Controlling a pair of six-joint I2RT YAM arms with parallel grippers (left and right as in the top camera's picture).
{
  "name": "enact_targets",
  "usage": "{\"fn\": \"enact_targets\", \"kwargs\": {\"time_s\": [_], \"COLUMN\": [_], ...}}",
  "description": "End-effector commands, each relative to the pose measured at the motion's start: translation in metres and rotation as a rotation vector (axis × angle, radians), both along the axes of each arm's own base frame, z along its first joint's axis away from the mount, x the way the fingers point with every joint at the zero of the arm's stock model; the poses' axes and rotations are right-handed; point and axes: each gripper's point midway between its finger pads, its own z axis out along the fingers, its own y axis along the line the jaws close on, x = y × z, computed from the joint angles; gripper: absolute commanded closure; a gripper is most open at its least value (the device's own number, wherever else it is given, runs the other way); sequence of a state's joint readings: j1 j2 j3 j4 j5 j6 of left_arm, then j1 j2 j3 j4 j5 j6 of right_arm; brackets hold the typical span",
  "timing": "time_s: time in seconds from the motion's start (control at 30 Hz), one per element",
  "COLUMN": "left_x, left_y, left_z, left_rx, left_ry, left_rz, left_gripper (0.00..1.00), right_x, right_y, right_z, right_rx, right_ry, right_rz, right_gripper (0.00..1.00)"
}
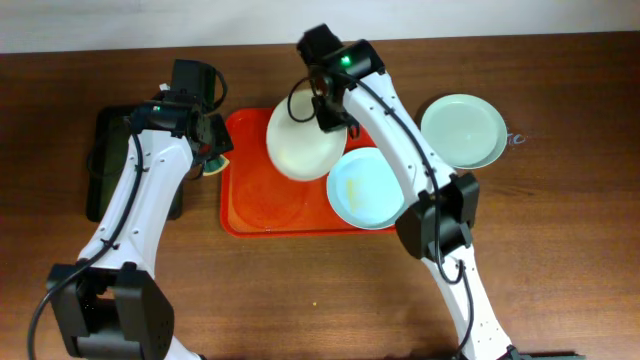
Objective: Clean dirty plates on tray and stack at the side
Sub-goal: 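Lift the white plate with the right gripper and stack it on the green plate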
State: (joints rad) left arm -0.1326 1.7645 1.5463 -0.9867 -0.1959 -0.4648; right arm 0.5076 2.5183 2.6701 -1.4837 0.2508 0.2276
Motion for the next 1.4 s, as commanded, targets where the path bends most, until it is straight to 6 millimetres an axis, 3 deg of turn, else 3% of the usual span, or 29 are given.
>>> {"fn": "enact_targets", "kwargs": {"time_s": [0.0,0.07,0.13,0.3,0.37,0.47,0.53,0.63,0.67,0.7,0.77,0.87,0.9,0.97,1.03,1.13,1.3,1.37], "left_x": [-0.002,-0.003,-0.005,-0.021,-0.024,-0.024,-0.024,-0.024,-0.026,-0.027,-0.03,-0.03,-0.03,-0.03,-0.03,-0.029,-0.028,-0.028], "left_y": [0.009,0.015,0.027,0.065,0.073,0.075,0.075,0.075,0.075,0.074,0.074,0.074,0.074,0.074,0.074,0.074,0.074,0.074], "left_z": [0.001,0.001,0.0,-0.005,-0.005,-0.005,-0.005,-0.005,-0.005,-0.006,-0.007,-0.007,-0.007,-0.007,-0.007,-0.006,-0.006,-0.006], "left_rx": [0.057,0.061,0.061,0.056,0.056,0.056,0.056,0.056,0.056,0.056,0.057,0.057,0.057,0.057,0.057,0.057,0.056,0.056], "left_ry": [-0.001,0.003,0.012,0.079,0.087,0.086,0.085,0.087,0.092,0.1,0.111,0.111,0.112,0.112,0.112,0.108,0.104,0.104], "left_rz": [0.013,0.027,0.055,0.148,0.167,0.175,0.175,0.175,0.174,0.172,0.171,0.171,0.171,0.171,0.171,0.172,0.172,0.172], "left_gripper": [1.0,1.0,1.0,1.0,1.0,1.0,1.0,1.0,1.0,1.0,1.0,1.0,1.0,1.0,1.0,1.0,1.0,1.0], "right_x": [0.008,-0.001,-0.009,-0.025,-0.03,-0.033,-0.028,-0.009,-0.004,-0.008,-0.006,0.001,0.005,0.022,0.033,0.027,0.005,0.0], "right_y": [-0.028,-0.032,-0.029,-0.005,0.0,0.005,0.009,0.04,0.053,0.057,0.05,0.041,0.03,-0.018,-0.089,-0.203,-0.298,-0.319], "right_z": [0.082,0.118,0.138,0.166,0.184,0.187,0.166,0.087,0.053,0.031,0.025,0.044,0.055,0.065,0.052,0.01,-0.024,-0.028], "right_rx": [-0.432,-0.632,-0.756,-0.876,-0.951,-0.961,-0.843,-0.389,-0.243,-0.136,0.059,0.49,0.645,0.822,0.798,0.599,0.565,0.573], "right_ry": [-0.329,-0.449,-0.512,-0.636,-0.709,-0.727,-0.664,-0.421,-0.277,-0.141,-0.047,0.069,0.099,0.116,0.126,0.177,0.23,0.23], "right_rz": [-0.037,-0.042,-0.031,-0.005,-0.017,-0.014,0.002,0.066,0.177,0.307,0.297,0.288,0.288,0.211,0.051,-0.213,-0.431,-0.48], "right_gripper": [0.96,0.96,0.96,0.96,0.96,0.96,0.96,0.96,0.96,0.96,0.96,0.96,0.96,0.96,0.96,0.96,0.96,0.96]}}
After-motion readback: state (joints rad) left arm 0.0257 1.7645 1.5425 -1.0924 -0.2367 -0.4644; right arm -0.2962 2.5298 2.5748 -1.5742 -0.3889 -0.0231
